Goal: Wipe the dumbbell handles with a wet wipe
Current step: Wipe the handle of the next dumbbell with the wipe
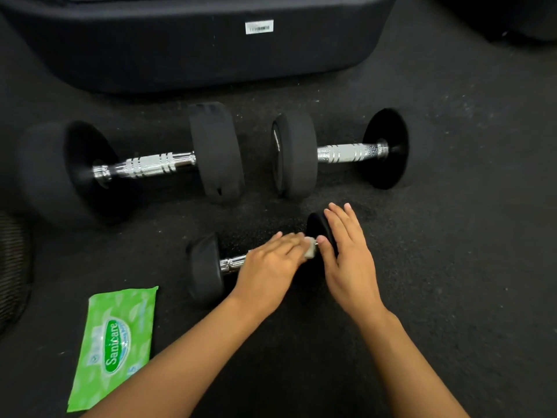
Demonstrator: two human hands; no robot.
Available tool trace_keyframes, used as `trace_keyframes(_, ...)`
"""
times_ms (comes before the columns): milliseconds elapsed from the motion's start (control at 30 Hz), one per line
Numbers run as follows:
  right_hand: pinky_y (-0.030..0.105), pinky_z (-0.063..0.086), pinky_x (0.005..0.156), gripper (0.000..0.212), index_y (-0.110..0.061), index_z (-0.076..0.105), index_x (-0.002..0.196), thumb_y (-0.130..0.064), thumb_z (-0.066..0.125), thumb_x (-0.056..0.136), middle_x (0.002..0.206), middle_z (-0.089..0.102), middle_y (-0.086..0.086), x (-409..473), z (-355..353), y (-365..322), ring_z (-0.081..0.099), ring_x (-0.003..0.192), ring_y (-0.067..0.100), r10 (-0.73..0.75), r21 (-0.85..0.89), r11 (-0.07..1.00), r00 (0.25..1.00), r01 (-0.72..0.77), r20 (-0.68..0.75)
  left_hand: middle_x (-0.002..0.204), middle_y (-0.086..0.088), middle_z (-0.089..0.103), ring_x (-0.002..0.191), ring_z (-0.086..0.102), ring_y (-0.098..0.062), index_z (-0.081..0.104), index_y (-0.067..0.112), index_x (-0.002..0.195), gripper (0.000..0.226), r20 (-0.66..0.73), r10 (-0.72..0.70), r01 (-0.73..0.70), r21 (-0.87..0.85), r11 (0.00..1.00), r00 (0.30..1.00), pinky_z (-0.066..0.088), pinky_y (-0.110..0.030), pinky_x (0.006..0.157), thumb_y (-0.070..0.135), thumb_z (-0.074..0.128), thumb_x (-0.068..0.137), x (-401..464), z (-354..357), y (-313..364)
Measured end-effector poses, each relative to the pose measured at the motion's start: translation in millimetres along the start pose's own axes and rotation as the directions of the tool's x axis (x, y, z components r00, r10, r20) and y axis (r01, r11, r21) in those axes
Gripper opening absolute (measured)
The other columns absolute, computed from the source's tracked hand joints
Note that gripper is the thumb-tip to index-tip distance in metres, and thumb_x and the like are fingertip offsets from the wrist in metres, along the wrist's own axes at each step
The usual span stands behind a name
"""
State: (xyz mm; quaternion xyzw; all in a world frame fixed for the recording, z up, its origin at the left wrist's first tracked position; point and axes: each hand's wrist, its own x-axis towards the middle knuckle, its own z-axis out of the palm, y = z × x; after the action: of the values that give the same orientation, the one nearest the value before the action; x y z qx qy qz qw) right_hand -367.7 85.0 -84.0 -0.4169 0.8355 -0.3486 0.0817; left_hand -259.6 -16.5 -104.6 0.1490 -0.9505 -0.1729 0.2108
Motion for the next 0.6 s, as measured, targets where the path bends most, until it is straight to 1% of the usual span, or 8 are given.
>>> trace_keyframes(67,0.034,0.019,0.115,0.047,-0.010,0.039,0.139,-0.025,0.044,0.095,0.146,0.033,-0.006,1.0,-0.5,1.4,0.010,0.140,0.004,-0.018,-0.005,1.000,1.000,0.018,0.005,0.108,-0.009,0.069,0.099,0.066,-0.018,0.069,0.004,0.106,0.031,-0.051,-0.006,0.006,-0.008,1.000,0.999,0.052,-0.037,0.089,0.019,0.054,0.083,-13.5,-5.5,-6.0)
trace_keyframes(167,0.040,0.022,0.114,0.046,-0.009,0.039,0.139,-0.020,0.047,0.095,0.147,0.033,-0.003,-1.0,0.4,2.2,0.011,0.140,0.005,-0.014,0.000,1.000,1.000,0.014,0.000,0.111,-0.012,0.068,0.101,0.066,-0.021,0.068,0.003,0.108,0.032,-0.077,-0.034,0.034,0.006,0.999,0.996,0.051,-0.039,0.091,0.008,0.069,0.077,-22.4,-1.8,-7.0)
trace_keyframes(333,0.043,0.022,0.114,0.044,-0.008,0.039,0.138,-0.018,0.046,0.096,0.147,0.033,-0.002,0.2,2.5,0.8,0.009,0.140,0.005,-0.004,-0.001,1.000,1.000,0.004,-0.008,0.113,-0.013,0.066,0.105,0.063,-0.023,0.065,0.002,0.111,0.033,0.018,0.033,-0.032,-0.034,0.999,0.999,0.047,-0.038,0.096,0.007,0.067,0.078,-2.7,9.5,-0.4)
trace_keyframes(400,0.042,0.023,0.114,0.045,-0.008,0.039,0.138,-0.021,0.044,0.095,0.147,0.033,-0.003,0.6,2.6,1.7,0.010,0.140,0.005,-0.015,-0.010,1.000,1.000,0.014,-0.006,0.117,-0.013,0.064,0.109,0.061,-0.023,0.064,0.003,0.114,0.033,0.063,0.045,-0.043,-0.029,0.999,0.997,0.046,-0.039,0.098,0.010,0.059,0.082,-2.6,7.7,-3.2)
trace_keyframes(467,0.041,0.022,0.114,0.047,-0.009,0.039,0.139,-0.024,0.042,0.094,0.146,0.032,-0.006,-0.6,1.9,3.0,0.010,0.140,0.005,-0.023,-0.018,1.000,1.000,0.023,-0.004,0.125,-0.012,0.060,0.117,0.056,-0.023,0.060,0.004,0.121,0.039,0.090,0.056,-0.055,-0.007,0.998,0.994,0.042,-0.039,0.101,0.011,0.052,0.083,-12.4,1.3,-7.5)
trace_keyframes(533,0.039,0.022,0.114,0.048,-0.009,0.039,0.139,-0.026,0.042,0.094,0.146,0.031,-0.007,-2.2,2.3,3.3,0.010,0.140,0.005,-0.025,-0.021,0.999,1.000,0.025,-0.007,0.134,-0.012,0.053,0.124,0.050,-0.024,0.053,0.005,0.129,0.055,0.127,0.075,-0.077,0.011,0.997,0.989,0.039,-0.041,0.103,-0.003,0.064,0.076,-23.1,-6.5,-10.7)
trace_keyframes(567,0.039,0.021,0.114,0.048,-0.009,0.039,0.138,-0.026,0.042,0.094,0.147,0.032,-0.005,-2.8,2.8,3.3,0.011,0.141,0.006,-0.023,-0.020,1.000,1.000,0.023,-0.010,0.135,-0.013,0.051,0.125,0.048,-0.025,0.051,0.005,0.131,0.067,0.159,0.076,-0.080,0.019,0.997,0.984,0.038,-0.043,0.102,-0.011,0.068,0.068,-25.4,-9.7,-10.3)
trace_keyframes(600,0.040,0.022,0.114,0.048,-0.009,0.039,0.138,-0.026,0.042,0.094,0.147,0.032,-0.004,-2.8,3.2,3.3,0.011,0.141,0.006,-0.019,-0.019,1.000,1.000,0.018,-0.014,0.135,-0.014,0.051,0.124,0.049,-0.026,0.051,0.003,0.130,0.071,0.179,0.078,-0.085,0.029,0.996,0.981,0.038,-0.045,0.101,-0.015,0.068,0.064,-23.3,-11.7,-9.0)
